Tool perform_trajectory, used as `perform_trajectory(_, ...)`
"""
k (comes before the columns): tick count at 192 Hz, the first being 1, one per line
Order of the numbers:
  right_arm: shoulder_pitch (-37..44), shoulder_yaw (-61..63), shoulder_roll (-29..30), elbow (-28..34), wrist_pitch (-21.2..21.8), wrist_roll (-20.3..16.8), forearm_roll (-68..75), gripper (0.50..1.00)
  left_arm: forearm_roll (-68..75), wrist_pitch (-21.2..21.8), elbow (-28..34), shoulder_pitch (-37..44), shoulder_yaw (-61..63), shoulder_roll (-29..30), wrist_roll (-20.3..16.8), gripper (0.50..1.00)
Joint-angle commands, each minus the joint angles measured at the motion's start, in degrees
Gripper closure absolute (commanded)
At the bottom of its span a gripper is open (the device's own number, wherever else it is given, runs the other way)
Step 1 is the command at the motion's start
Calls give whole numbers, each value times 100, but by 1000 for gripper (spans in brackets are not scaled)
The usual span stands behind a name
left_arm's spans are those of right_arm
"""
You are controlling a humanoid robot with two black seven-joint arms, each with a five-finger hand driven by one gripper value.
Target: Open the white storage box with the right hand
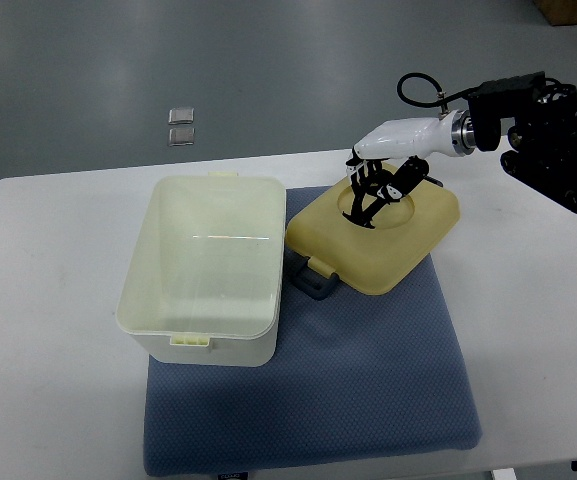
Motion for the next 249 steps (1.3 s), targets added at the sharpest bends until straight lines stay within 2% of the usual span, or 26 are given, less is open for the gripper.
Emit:
perform_trajectory(1, -81, -2, 66, 52, -70, 0, -26, 1000, 5, 0, 0, 2, 0, 0, 1, 500)
perform_trajectory(147, -380, -134, 206, 210, -167, 0, -52, 1000, -4, 0, 0, 2, -9, 0, 1, 500)
perform_trajectory(149, -380, -134, 206, 210, -167, 0, -52, 987, 5, 0, 0, -7, 0, 0, 1, 500)
perform_trajectory(150, -380, -134, 206, 210, -167, 0, -44, 965, 5, 0, 0, -7, 0, 0, 1, 500)
perform_trajectory(166, -380, -134, 206, 210, -149, 0, -17, 889, -4, 0, 0, 2, 0, 0, 1, 500)
perform_trajectory(167, -389, -134, 206, 210, -149, 0, -17, 865, -4, 0, 0, 2, 0, 0, 1, 500)
perform_trajectory(168, -389, -134, 206, 210, -149, 0, -17, 865, -4, 0, 0, 2, 0, 0, 1, 500)
perform_trajectory(169, -389, -134, 206, 210, -141, 0, -9, 832, -4, 0, 0, 2, 0, 0, 1, 500)
perform_trajectory(170, -389, -134, 206, 210, -141, 0, -9, 832, -4, 0, 0, 2, 0, 0, 1, 500)
perform_trajectory(171, -380, -134, 206, 210, -141, 0, -9, 800, -4, 0, 0, -7, -9, 0, 1, 500)
perform_trajectory(172, -380, -134, 206, 210, -141, 0, -9, 799, -4, 0, 0, -7, -9, 0, 1, 500)
perform_trajectory(173, -380, -134, 206, 210, -132, 0, -9, 763, -4, 0, 0, 2, 0, 0, 1, 500)
perform_trajectory(174, -380, -134, 206, 210, -132, 0, -9, 762, -4, 0, 0, 2, 0, 0, 1, 500)
perform_trajectory(175, -380, -125, 206, 210, -132, 0, 0, 732, -4, 0, 0, 2, 0, 0, 1, 500)
perform_trajectory(177, -380, -125, 206, 210, -132, 0, 0, 732, -4, 0, 0, 2, 0, 0, 1, 500)
perform_trajectory(178, -380, -125, 206, 210, -123, 0, 9, 710, 4, 0, 0, 2, 0, 0, 1, 500)
perform_trajectory(184, -389, -125, 206, 219, -114, 0, 27, 679, 4, 0, 0, 2, 0, 0, 1, 500)
perform_trajectory(191, -389, -125, 206, 210, -106, 0, 27, 671, 5, 0, 0, -7, 0, 0, 1, 500)
perform_trajectory(198, -389, -125, 206, 210, -97, 0, 44, 638, -4, 0, 0, 2, 0, 0, -8, 500)
perform_trajectory(221, -380, -116, 206, 219, -88, 0, 53, 611, -4, 0, 0, 2, 0, 0, -8, 500)
perform_trajectory(249, -345, -81, 215, 219, -88, 0, 150, 605, -4, 0, 0, 2, 0, 0, 1, 500)
